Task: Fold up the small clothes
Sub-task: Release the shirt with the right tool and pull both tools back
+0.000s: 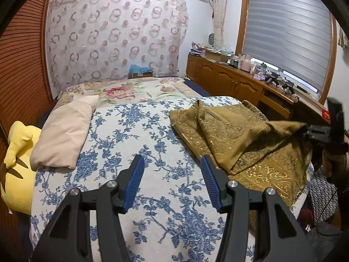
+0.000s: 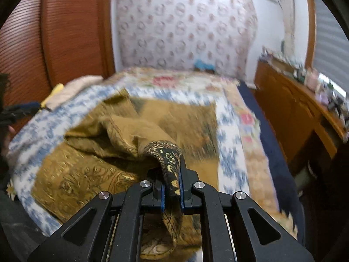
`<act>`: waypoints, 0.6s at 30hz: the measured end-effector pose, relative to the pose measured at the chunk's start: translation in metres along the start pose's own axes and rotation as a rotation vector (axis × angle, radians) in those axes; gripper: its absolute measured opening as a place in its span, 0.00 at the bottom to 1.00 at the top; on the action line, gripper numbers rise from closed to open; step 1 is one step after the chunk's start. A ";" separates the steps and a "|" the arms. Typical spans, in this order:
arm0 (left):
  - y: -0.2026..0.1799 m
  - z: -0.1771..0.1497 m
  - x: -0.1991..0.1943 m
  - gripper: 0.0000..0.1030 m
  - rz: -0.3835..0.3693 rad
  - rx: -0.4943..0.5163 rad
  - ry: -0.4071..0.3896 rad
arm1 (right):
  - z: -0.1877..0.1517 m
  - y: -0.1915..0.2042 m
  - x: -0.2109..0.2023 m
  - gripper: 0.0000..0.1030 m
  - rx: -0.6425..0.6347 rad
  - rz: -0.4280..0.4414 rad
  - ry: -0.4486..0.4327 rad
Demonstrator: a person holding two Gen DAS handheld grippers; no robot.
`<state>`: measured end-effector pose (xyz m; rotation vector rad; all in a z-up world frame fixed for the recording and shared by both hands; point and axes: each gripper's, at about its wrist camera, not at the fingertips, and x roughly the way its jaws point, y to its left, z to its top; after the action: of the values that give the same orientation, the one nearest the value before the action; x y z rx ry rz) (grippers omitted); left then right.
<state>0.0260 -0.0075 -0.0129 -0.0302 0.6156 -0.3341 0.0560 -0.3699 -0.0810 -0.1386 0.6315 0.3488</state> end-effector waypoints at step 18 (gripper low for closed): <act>-0.025 -0.001 0.008 0.51 -0.024 0.035 0.025 | -0.010 0.001 -0.006 0.45 -0.017 -0.011 0.042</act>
<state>0.0240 -0.0334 -0.0145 -0.0002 0.6342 -0.3691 0.0454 -0.3729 -0.0853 -0.1655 0.6693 0.3413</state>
